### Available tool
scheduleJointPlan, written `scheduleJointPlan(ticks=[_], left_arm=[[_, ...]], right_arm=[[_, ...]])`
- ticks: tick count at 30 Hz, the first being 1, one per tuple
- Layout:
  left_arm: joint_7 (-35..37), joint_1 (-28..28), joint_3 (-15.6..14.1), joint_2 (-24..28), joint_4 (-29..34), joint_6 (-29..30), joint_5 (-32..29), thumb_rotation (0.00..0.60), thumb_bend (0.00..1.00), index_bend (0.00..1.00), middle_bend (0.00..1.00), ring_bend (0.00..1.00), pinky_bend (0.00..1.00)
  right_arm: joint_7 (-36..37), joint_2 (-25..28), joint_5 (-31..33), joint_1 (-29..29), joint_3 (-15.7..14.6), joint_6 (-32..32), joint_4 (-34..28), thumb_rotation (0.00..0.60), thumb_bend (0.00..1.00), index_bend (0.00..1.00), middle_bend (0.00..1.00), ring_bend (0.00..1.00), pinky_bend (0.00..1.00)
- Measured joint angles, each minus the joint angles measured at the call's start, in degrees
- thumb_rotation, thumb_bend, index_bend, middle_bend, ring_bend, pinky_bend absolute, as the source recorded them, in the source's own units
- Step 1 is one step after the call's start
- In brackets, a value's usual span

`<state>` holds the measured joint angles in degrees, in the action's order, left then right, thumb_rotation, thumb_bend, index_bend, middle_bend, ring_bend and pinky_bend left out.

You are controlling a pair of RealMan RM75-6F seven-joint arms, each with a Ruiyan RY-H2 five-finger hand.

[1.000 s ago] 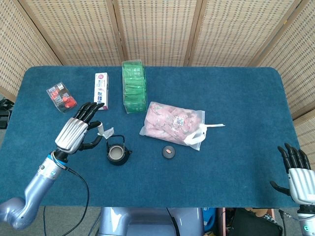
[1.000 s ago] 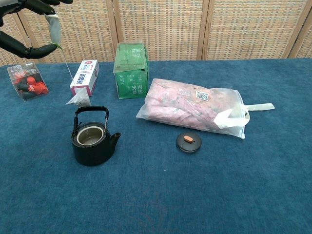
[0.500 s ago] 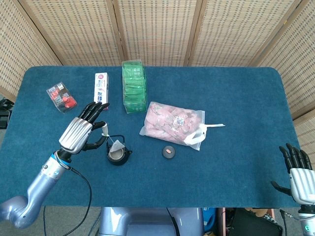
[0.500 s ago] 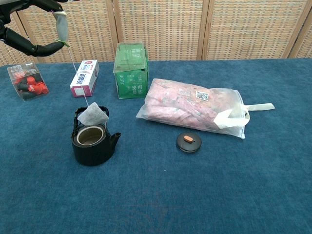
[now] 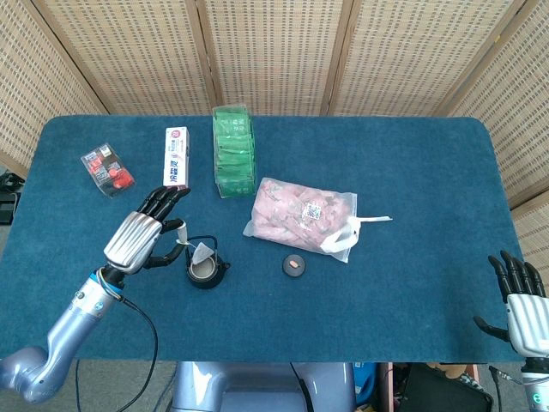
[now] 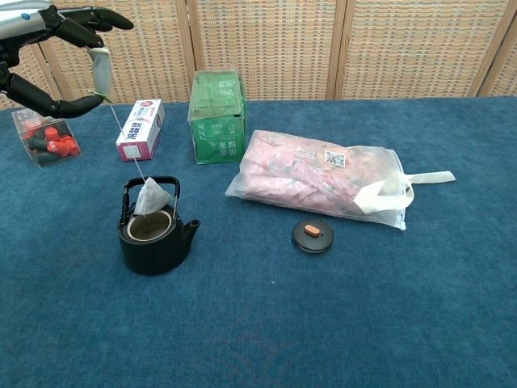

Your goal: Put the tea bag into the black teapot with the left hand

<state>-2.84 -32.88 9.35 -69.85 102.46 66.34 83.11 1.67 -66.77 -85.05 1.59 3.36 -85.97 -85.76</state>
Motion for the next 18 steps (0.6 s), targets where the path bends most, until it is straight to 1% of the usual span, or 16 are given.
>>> scheduleJointPlan(ticks=[6, 12, 18], left_arm=[[0.2, 0.5, -1.5, 0.0, -0.2, -0.6, -0.2, 0.600, 0.43, 0.66, 0.07, 0.00, 0.00], [0.7, 1.4, -2.9, 0.5, 0.0, -0.2, 0.9, 0.600, 0.43, 0.66, 0.07, 0.00, 0.00], [-0.4, 2.5, -4.1, 1.4, 0.8, 0.6, 1.5, 0.600, 0.43, 0.66, 0.07, 0.00, 0.00]], right_arm=[[0.2, -0.1, 0.0, 0.0, 0.0, 0.1, 0.1, 0.600, 0.06, 0.00, 0.03, 0.00, 0.00], [0.1, 0.0, -0.1, 0.0, 0.0, 0.0, 0.0, 0.600, 0.06, 0.00, 0.03, 0.00, 0.00], [0.2, -0.1, 0.0, -0.1, -0.1, 0.1, 0.0, 0.600, 0.06, 0.00, 0.03, 0.00, 0.00]])
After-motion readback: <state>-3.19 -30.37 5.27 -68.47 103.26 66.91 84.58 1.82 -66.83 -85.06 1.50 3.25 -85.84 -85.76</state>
